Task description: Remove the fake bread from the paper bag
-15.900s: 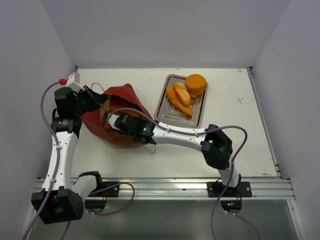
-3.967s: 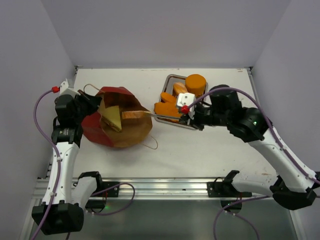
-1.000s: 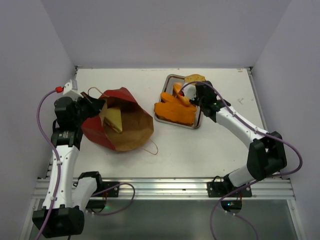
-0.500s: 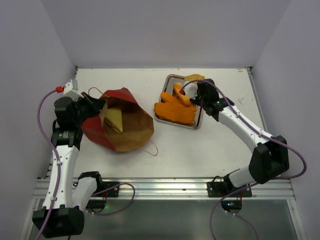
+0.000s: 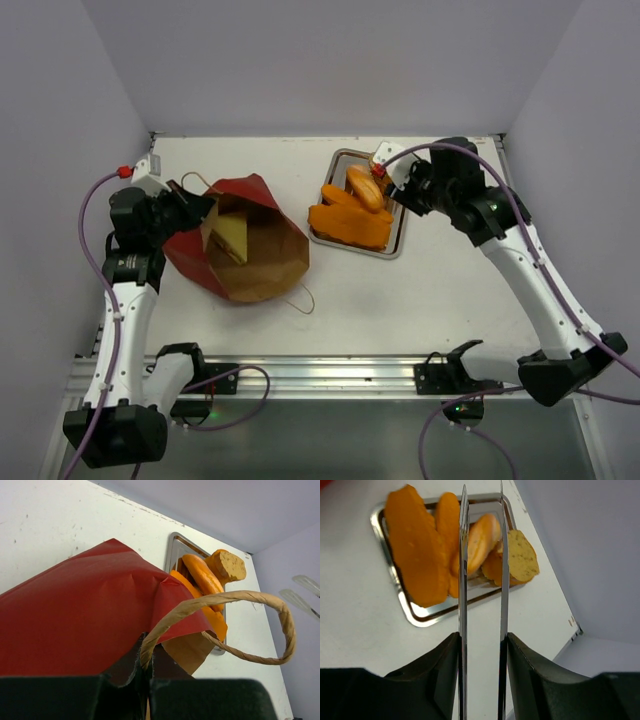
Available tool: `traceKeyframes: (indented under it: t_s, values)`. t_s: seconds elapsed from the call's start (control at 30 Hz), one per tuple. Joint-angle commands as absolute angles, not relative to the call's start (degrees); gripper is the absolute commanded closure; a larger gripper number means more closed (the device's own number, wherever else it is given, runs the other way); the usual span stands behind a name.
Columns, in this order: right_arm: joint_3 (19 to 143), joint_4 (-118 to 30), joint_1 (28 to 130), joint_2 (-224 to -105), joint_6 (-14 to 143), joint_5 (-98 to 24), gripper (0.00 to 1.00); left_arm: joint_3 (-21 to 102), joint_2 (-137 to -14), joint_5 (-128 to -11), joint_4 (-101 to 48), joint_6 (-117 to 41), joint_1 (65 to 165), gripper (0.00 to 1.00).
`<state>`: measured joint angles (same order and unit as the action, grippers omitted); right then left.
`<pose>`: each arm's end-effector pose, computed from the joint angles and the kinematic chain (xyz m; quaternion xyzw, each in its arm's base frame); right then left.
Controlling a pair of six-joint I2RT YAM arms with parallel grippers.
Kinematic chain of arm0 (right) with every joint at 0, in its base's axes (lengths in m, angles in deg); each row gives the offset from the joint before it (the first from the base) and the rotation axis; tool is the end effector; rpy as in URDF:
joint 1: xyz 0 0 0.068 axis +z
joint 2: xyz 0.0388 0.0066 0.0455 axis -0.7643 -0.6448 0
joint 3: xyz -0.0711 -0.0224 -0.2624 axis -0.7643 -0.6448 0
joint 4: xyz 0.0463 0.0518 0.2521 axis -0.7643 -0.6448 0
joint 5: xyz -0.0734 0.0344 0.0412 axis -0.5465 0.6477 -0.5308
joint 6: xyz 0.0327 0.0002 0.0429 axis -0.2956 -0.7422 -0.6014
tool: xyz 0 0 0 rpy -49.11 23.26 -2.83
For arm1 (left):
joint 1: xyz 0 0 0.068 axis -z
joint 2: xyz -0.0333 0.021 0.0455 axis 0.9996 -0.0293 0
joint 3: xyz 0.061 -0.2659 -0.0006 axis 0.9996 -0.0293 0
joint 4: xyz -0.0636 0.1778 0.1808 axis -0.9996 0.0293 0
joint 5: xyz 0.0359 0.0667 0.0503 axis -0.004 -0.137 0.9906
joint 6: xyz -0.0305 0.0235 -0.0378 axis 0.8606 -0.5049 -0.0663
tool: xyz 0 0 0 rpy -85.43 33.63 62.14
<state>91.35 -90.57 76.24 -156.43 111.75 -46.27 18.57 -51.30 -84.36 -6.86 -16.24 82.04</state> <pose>0.2308 0.1135 0.4199 -0.4805 0.7387 -0.0692 0.4676 0.2020 0.0081 0.3432 -0.1555 0.7859 -0.2927 0.5220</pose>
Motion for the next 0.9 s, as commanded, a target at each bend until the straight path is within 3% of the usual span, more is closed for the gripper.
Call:
traceKeyframes:
  t_s: [0.0, 0.43, 0.73, 0.87]
  values:
    - [93.3, -98.4, 79.9, -154.0, 111.9, -37.3, 0.56, 22.2, -51.8, -86.9, -7.9, -18.1, 82.3, 1.00]
    - [93.1, -99.3, 100.9, -155.0, 119.2, -30.0, 0.57, 25.1, -54.0, -87.2, -4.1, -19.7, 82.3, 1.00]
    - [87.5, -81.9, 117.2, -166.6, 121.0, -58.9, 0.56, 24.0, -53.9, -87.1, -2.1, -19.8, 82.3, 1.00]
    - [92.3, -79.2, 117.3, -173.0, 111.2, -59.3, 0.57, 22.8, -52.9, -86.5, -2.2, -19.2, 82.2, 1.00]
